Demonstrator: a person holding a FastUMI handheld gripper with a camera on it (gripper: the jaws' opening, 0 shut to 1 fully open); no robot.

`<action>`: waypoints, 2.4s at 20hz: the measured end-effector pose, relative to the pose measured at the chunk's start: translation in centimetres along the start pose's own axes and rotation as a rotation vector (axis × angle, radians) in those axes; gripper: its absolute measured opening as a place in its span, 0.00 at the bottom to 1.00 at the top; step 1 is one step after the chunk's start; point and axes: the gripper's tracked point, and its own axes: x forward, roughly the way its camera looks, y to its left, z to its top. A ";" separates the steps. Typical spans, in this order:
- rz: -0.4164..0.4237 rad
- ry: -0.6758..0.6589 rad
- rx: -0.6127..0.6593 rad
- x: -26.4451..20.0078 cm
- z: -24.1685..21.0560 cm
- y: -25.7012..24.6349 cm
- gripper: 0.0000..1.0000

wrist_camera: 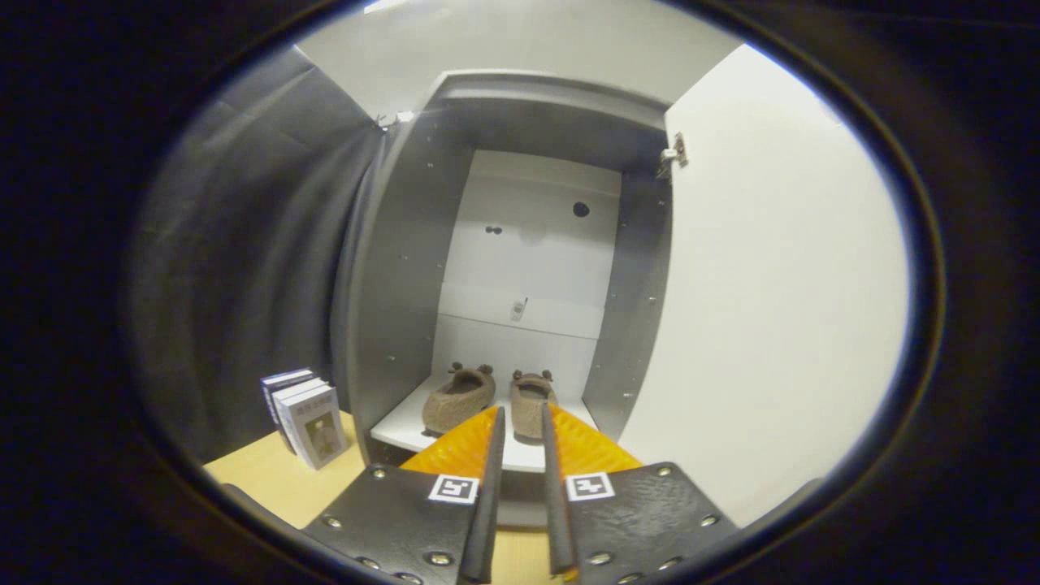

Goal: Open the shoe cabinet door, grab the shoes and put them into the shoe cabinet, then close the shoe cabinet door.

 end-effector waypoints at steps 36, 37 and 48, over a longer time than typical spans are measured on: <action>-0.135 0.020 0.151 -18.9 -2.0 -20.4 0.83; -0.110 0.015 0.149 -18.8 -1.8 -19.5 0.83; 0.168 -0.008 0.182 -14.7 0.1 -7.1 0.83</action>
